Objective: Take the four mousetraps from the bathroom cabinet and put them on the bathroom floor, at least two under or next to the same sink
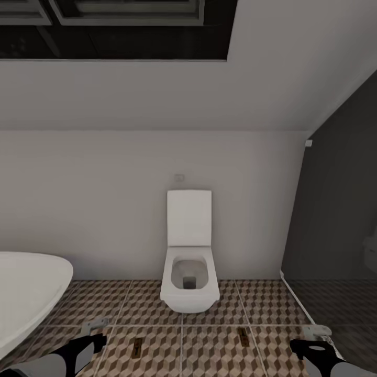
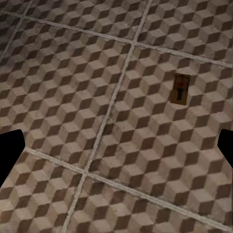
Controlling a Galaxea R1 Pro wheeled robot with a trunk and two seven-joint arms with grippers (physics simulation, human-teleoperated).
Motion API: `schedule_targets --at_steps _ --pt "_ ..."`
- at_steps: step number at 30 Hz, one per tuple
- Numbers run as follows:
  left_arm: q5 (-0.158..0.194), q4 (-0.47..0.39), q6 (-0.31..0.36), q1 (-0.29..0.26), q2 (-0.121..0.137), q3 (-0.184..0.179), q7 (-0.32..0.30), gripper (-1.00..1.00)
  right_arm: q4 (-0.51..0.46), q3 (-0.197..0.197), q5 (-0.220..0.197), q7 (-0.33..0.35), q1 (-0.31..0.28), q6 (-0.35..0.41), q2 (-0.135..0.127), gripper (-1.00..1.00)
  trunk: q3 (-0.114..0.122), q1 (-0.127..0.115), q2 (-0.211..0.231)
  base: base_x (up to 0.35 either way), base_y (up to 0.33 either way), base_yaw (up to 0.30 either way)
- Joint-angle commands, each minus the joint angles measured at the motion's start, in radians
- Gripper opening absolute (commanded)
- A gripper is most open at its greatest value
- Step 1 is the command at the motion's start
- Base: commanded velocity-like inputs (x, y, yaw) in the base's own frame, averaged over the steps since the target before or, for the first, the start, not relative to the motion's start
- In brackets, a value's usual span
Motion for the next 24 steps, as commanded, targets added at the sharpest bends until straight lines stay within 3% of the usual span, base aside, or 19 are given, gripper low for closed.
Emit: schedule_targets --at_steps 1,13,24 --pt "0.013 0.001 0.001 0.000 0.001 -0.009 0.004 1.00 0.003 -0.007 0.009 -0.003 0.018 -0.008 -0.003 1.00 0.002 -0.004 0.007 0.000 0.000 0.000" --pt "0.044 0.010 -0.024 0.062 0.003 -0.008 0.002 1.00 0.005 -0.009 -0.006 -0.002 0.212 -0.079 -0.014 1.00 0.040 -0.050 0.091 0.000 0.000 0.000" --pt "0.045 0.012 -0.029 0.119 0.001 -0.009 0.002 1.00 0.006 -0.009 -0.014 -0.001 0.277 -0.102 -0.003 1.00 0.074 -0.092 0.168 0.000 0.000 0.000"
